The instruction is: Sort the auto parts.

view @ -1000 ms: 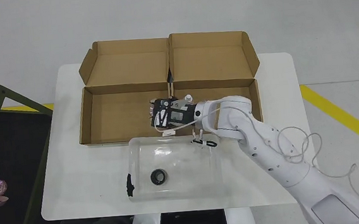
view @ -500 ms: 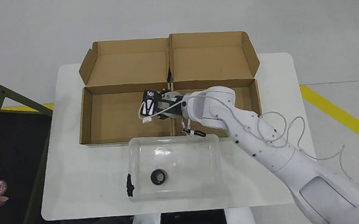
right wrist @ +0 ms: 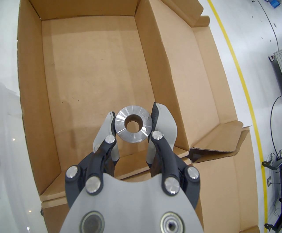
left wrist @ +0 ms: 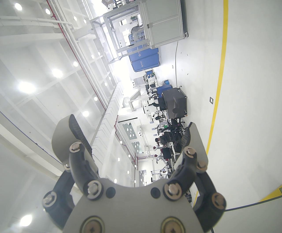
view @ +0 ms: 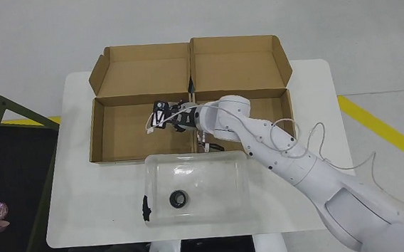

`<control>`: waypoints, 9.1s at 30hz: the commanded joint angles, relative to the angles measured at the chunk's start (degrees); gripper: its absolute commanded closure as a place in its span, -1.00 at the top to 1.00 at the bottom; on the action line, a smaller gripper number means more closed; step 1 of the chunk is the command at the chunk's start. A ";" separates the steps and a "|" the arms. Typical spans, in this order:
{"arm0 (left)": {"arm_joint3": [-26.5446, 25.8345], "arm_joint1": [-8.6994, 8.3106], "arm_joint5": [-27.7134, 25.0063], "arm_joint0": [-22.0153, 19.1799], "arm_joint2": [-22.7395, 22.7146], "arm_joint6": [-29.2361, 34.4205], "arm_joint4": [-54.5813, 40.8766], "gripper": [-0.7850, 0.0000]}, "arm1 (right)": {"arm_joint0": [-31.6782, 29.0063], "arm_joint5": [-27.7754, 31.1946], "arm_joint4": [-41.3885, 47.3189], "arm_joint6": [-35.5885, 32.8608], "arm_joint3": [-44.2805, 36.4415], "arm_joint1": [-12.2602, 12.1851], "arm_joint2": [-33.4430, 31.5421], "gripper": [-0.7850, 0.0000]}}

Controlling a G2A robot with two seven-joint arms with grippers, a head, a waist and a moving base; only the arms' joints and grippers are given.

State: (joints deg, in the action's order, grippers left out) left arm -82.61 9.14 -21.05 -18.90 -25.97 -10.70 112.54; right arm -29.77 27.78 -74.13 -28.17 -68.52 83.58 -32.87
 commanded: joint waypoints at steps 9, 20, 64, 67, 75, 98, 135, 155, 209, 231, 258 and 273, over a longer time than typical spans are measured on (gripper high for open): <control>0.00 0.00 0.00 0.00 0.00 0.00 0.00 1.00 | 1.44 -0.96 -1.73 -0.81 3.85 2.07 1.41 -0.66; 0.00 0.00 0.00 0.00 0.00 0.00 0.00 1.00 | 2.13 -1.23 -3.46 -1.62 7.42 3.95 2.23 -0.20; 0.00 0.00 0.00 0.00 0.00 0.00 0.00 1.00 | -26.90 22.28 -0.88 -3.33 -34.90 -4.96 -13.28 -0.11; 0.00 0.00 0.00 0.00 0.00 0.00 0.00 1.00 | -28.40 22.81 -1.26 -3.27 -35.77 -5.36 -13.09 -0.11; 0.00 0.00 0.00 0.00 0.00 0.00 0.00 1.00 | -31.81 24.21 -3.30 -3.36 -36.20 -6.52 -13.26 -0.10; 0.00 0.00 0.00 0.00 0.00 0.00 0.00 1.00 | -37.98 25.31 -8.88 -2.41 -35.82 -9.52 -15.16 -0.02; 0.00 0.00 0.00 0.00 0.00 0.00 0.00 1.00 | -28.84 21.33 -8.32 1.61 -23.91 -7.25 -5.84 -0.47; 0.00 0.00 0.00 0.00 0.00 0.00 0.00 1.00 | -29.47 22.93 -5.17 4.35 -29.48 -8.78 -10.69 -1.00; 0.00 0.00 0.00 0.00 0.00 0.00 0.00 1.00 | -12.72 14.08 3.11 7.13 -16.75 -6.37 -12.24 -1.00; 0.00 0.00 0.00 0.00 0.00 0.00 0.00 1.00 | -6.37 9.99 1.65 1.54 -6.29 -2.75 -5.58 -0.89; 0.00 0.00 0.00 0.00 0.00 0.00 0.00 1.00 | -5.02 10.17 0.17 0.37 -0.75 -0.37 -3.54 0.36; 0.00 0.00 0.00 0.00 0.00 0.00 0.00 1.00 | -6.10 11.07 -0.91 0.41 -7.69 -1.26 -7.72 0.40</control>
State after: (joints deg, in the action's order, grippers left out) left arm -82.61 9.14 -21.05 -18.90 -25.97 -10.70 112.54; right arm -35.67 38.83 -74.98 -27.82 -75.50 82.46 -40.10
